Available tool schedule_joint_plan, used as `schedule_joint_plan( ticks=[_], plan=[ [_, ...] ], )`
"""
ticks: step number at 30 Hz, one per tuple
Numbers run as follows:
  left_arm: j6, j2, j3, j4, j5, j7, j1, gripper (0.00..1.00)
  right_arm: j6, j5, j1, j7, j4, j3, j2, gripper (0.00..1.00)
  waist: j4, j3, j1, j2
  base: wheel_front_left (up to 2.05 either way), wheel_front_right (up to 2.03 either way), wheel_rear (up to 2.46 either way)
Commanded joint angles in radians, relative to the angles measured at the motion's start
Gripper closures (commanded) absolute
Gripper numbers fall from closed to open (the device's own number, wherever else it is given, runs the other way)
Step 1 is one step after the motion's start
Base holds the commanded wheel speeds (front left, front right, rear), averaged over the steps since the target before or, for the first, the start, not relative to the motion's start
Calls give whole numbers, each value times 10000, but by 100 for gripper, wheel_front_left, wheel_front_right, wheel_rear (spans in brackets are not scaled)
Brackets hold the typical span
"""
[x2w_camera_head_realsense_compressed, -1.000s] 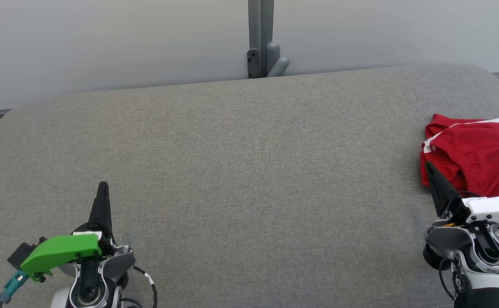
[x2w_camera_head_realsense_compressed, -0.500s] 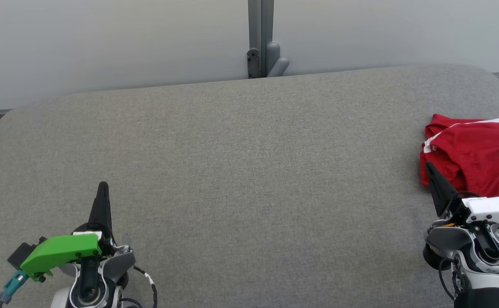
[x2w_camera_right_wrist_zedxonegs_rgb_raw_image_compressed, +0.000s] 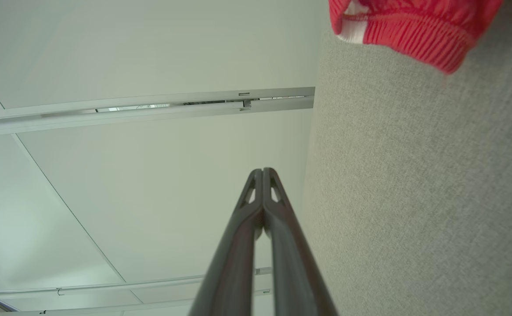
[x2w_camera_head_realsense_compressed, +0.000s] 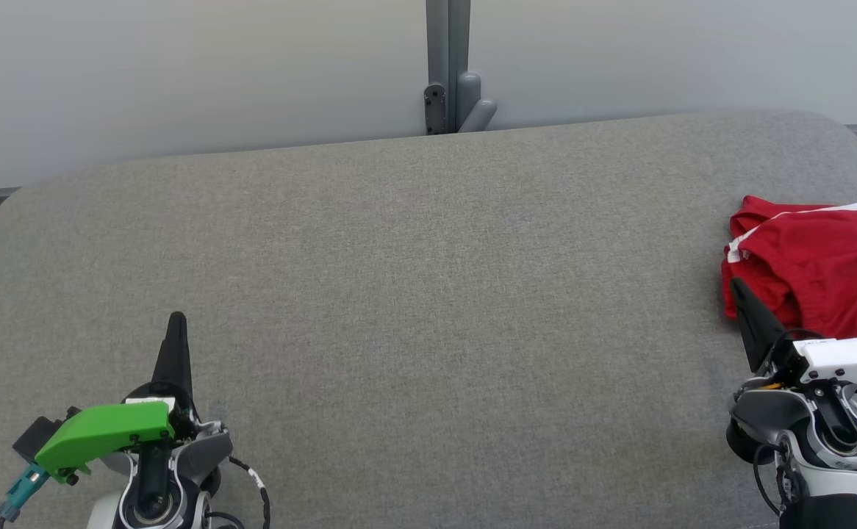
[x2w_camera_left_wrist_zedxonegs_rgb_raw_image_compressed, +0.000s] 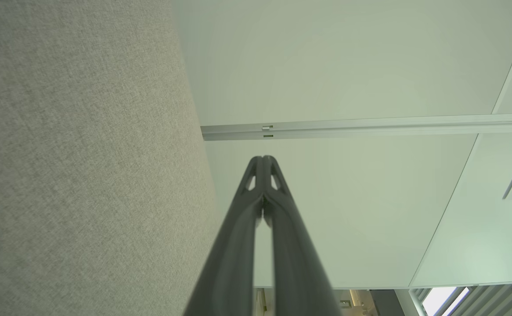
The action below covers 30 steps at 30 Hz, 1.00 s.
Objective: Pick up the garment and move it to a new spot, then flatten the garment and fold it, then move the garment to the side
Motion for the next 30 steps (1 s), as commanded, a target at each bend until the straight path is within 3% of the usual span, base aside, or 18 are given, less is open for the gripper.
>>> schedule_joint_plan(
  ticks=[1, 30],
  plan=[
    [-63, -3, 19, 13, -54, 34, -155, 100, 4, -10, -55, 60, 8, -25, -2, 100, 0, 0, 0, -1, 0, 0, 0],
    [-63, -3, 17, 11, -56, 34, -154, 100, 4, -37, -60, 58, 8, -44, 8, 100, 0, 0, 0, -1, 0, 0, 0]
  ],
)
